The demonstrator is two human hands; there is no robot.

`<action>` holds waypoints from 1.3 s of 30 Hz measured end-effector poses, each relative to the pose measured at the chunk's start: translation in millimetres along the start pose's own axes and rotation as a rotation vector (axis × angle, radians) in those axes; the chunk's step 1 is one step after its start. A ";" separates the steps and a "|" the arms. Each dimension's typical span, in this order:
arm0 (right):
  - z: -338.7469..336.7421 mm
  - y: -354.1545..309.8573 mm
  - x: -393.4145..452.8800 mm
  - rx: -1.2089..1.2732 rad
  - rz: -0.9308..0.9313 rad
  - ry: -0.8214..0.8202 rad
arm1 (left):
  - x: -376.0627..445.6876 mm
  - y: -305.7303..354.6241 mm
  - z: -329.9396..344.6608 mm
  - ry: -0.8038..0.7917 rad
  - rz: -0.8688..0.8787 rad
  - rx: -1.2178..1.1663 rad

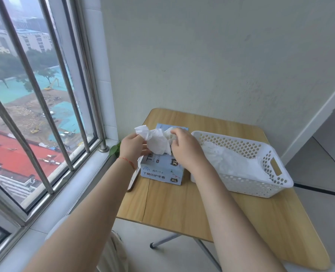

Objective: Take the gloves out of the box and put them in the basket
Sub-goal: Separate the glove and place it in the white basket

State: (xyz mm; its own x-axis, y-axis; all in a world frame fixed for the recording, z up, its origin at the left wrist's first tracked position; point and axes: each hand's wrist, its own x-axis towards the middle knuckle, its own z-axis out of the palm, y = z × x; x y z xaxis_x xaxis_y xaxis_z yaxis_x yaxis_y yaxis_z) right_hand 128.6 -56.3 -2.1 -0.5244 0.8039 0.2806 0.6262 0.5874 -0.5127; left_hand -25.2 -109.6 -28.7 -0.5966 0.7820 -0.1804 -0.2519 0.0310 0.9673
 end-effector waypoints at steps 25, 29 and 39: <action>-10.2 5.0 34.2 0.285 0.061 0.003 | 0.0 50.9 40.5 -0.189 0.207 0.308; -17.1 5.9 44.0 0.327 0.097 0.001 | 10.0 24.5 21.8 -0.312 0.199 0.349; -19.0 -10.0 55.1 0.395 0.007 0.153 | 28.6 -8.1 30.6 -0.177 0.363 0.861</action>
State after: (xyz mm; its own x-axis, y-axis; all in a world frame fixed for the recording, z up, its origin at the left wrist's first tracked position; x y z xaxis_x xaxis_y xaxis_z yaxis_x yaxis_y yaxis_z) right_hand 104.5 -16.1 33.9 -0.4110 0.8297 0.3778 0.3445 0.5250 -0.7783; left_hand -16.9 -68.5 -36.2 -0.3859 0.9149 0.1185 0.6163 0.1601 0.7711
